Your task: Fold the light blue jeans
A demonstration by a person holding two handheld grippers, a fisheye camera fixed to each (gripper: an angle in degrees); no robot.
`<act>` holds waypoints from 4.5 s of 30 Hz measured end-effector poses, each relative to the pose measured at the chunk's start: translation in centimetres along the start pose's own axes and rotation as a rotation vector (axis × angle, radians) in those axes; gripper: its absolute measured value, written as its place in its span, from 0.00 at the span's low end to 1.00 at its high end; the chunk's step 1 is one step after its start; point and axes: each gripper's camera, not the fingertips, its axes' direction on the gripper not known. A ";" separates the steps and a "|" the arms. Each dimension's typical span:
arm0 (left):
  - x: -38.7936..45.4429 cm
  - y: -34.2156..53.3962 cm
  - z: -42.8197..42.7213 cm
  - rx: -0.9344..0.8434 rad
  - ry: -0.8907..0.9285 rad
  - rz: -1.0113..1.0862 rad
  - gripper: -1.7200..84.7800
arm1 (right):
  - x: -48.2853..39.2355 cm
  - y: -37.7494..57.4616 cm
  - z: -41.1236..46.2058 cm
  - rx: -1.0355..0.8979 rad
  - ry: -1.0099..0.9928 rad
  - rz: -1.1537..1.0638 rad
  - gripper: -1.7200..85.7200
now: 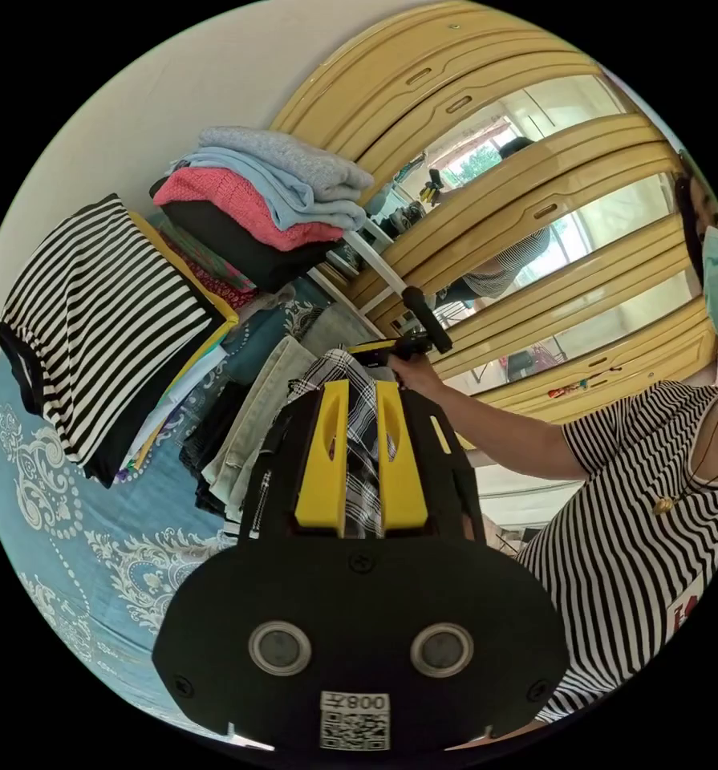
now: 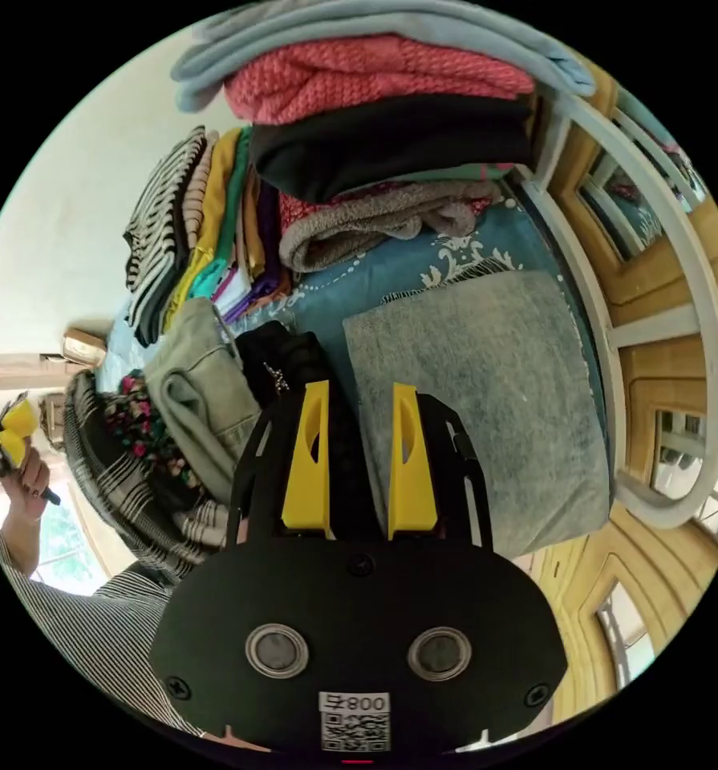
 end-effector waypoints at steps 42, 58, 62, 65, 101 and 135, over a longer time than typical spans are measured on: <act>22.6 9.6 -38.2 0.376 0.165 0.064 0.11 | -15.6 26.0 -51.7 1.151 -0.518 -0.414 0.04; 39.7 25.1 -60.7 0.457 -0.223 0.014 0.05 | -42.5 27.4 -55.1 0.958 -0.682 -0.716 0.04; 41.8 32.9 -69.5 0.524 -0.365 -0.117 0.03 | -44.6 27.0 -51.7 0.854 -0.710 -0.676 0.04; 44.8 39.0 -76.9 0.579 -0.482 -0.203 0.03 | -45.7 26.1 -47.9 0.749 -0.750 -0.619 0.04; 90.3 63.9 -114.6 0.629 -1.026 -0.482 0.03 | -65.8 24.1 -31.8 0.217 -1.129 -0.708 0.04; 51.0 65.6 -148.7 0.139 -0.789 -0.535 0.06 | -81.6 28.8 -19.5 0.066 -0.877 -0.497 0.03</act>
